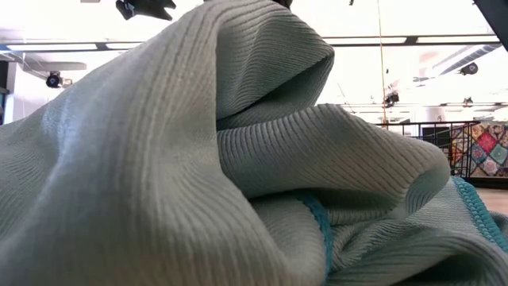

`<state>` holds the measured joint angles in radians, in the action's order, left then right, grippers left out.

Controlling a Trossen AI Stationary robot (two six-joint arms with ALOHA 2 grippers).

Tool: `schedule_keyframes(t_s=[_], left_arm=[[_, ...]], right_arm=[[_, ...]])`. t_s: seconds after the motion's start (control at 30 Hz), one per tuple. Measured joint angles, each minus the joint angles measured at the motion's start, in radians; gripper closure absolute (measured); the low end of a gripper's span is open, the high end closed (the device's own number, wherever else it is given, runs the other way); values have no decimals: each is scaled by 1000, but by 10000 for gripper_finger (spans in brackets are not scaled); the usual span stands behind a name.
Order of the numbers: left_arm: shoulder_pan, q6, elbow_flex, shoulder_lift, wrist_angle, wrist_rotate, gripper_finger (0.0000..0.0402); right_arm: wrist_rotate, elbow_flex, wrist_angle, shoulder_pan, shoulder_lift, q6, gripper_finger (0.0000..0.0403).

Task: Sort microfiber towel by color & place in baskets
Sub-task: Put the green microfiber cloth into the right wire basket

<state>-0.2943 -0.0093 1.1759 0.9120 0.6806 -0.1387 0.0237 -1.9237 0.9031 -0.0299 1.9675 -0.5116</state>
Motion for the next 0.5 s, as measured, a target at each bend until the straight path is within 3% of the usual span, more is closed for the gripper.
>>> schedule_keyframes(t_s=[0.5], left_arm=[[0, 0, 0, -22, 0, 0, 222]], right_arm=[[-251, -288, 380, 0, 0, 44, 380]])
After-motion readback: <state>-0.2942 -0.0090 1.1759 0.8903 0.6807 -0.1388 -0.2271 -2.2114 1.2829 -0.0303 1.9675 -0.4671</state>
